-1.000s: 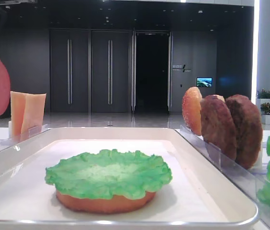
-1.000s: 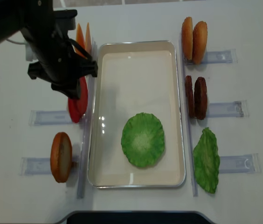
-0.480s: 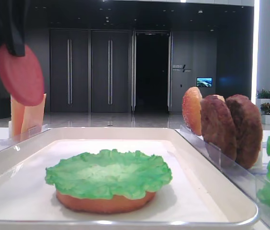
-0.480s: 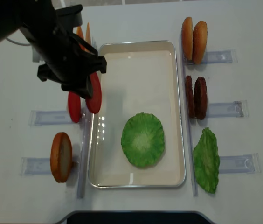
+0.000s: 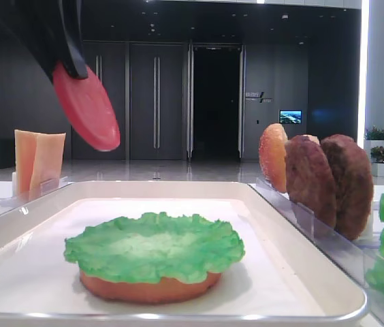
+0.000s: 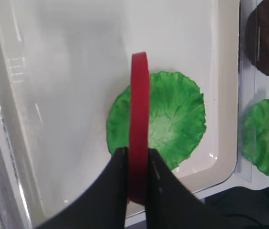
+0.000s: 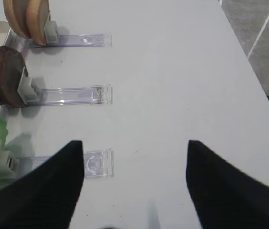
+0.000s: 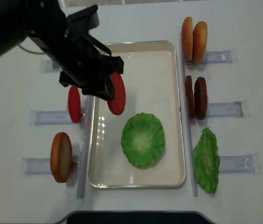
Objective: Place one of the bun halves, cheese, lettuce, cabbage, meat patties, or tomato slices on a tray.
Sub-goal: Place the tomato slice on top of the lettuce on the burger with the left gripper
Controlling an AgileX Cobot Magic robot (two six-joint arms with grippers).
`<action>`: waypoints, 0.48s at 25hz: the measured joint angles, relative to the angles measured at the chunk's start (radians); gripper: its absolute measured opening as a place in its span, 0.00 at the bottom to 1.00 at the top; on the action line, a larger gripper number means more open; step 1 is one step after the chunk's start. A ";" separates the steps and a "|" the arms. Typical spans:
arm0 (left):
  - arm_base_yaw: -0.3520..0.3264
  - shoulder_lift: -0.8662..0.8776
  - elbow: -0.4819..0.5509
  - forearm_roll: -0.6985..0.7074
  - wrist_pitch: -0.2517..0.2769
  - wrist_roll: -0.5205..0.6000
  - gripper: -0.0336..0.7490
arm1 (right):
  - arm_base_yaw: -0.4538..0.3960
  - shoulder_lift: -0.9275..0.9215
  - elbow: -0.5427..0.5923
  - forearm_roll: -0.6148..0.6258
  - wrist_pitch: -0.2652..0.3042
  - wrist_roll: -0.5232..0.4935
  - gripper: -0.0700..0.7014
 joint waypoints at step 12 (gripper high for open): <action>-0.038 0.002 0.081 -0.192 -0.064 0.199 0.12 | 0.000 0.000 0.000 0.000 0.000 0.000 0.70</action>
